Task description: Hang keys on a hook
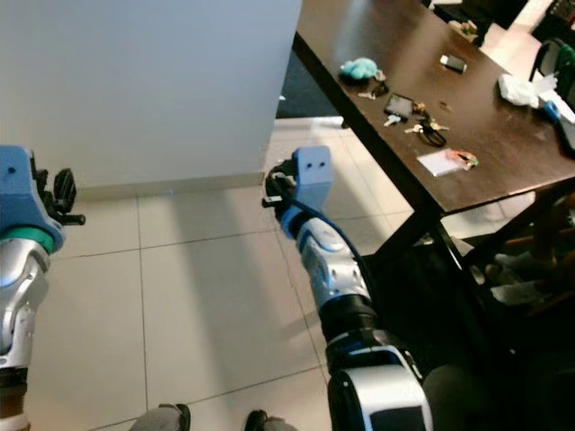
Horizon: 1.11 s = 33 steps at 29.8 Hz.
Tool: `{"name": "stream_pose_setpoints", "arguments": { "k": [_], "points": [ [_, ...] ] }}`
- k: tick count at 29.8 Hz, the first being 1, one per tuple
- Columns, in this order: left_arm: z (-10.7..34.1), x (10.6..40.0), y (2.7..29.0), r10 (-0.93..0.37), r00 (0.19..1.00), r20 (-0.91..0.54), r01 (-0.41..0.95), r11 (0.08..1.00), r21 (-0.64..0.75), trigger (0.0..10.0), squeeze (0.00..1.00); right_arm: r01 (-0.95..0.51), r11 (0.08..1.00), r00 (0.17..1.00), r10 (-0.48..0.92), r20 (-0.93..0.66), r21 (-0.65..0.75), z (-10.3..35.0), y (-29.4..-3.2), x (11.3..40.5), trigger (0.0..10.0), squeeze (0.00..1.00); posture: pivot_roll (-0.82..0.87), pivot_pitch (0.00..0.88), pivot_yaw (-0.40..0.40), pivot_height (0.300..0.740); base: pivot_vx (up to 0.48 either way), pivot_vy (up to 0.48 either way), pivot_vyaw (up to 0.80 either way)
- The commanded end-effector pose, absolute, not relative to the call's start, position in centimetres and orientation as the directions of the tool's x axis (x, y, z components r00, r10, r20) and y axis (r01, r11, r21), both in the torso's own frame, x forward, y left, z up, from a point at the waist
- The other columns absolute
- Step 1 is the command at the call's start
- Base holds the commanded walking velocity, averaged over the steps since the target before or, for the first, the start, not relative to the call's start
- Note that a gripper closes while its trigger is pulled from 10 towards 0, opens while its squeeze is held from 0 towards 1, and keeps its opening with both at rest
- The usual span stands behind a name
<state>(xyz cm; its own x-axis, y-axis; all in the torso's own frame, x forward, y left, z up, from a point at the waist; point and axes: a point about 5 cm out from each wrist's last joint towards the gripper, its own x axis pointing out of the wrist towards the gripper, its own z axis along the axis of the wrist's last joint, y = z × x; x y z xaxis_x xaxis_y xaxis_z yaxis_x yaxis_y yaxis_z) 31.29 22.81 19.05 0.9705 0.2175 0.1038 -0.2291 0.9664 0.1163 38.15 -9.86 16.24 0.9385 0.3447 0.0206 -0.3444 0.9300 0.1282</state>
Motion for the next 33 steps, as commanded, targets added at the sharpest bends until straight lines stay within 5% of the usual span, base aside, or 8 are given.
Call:
{"name": "stream_pose_setpoints", "arguments": {
  "k": [1,7,12,22,26,33],
  "points": [
    [19.0,31.6,22.3,0.183,0.978,0.096,-0.195,0.971,0.135,10.0,0.00,-0.325,0.938,0.945,0.327,0.004,0.122,15.6,-10.3,38.0,10.0,0.00,0.25,0.000,0.004,0.740,0.000,0.000,0.00],
    [19.2,32.6,20.3,0.047,0.996,0.078,-0.056,0.991,0.119,10.0,0.00,-0.300,0.946,0.953,0.304,-0.016,0.122,14.4,-10.8,37.7,10.0,0.00,0.24,0.000,0.035,0.740,0.000,0.000,0.00],
    [19.7,31.3,19.5,-0.008,0.992,0.126,-0.010,0.990,0.139,10.0,0.00,-0.349,0.935,0.936,0.351,-0.024,0.059,14.7,-9.9,38.2,10.0,0.00,0.32,0.000,-0.046,0.740,0.000,0.000,0.00],
    [17.5,29.6,18.7,0.109,0.989,0.103,-0.120,0.987,0.111,10.0,0.00,-0.343,0.938,0.939,0.344,-0.004,0.048,15.6,-10.0,38.8,10.0,0.00,0.37,0.000,-0.152,0.740,0.000,0.000,0.00],
    [16.7,30.4,18.5,0.172,0.982,0.082,-0.187,0.955,0.232,10.0,0.00,-0.384,0.923,0.923,0.384,0.021,-0.010,16.0,-9.4,38.7,10.0,0.00,0.36,0.000,-0.148,0.740,0.000,0.000,0.00],
    [18.4,31.2,18.6,0.132,0.983,0.130,-0.159,0.961,0.228,10.0,0.00,-0.386,0.922,0.922,0.386,0.042,-0.001,16.0,-9.2,38.6,10.0,0.00,0.34,0.000,-0.106,0.740,0.000,0.000,0.00]
  ]
}}
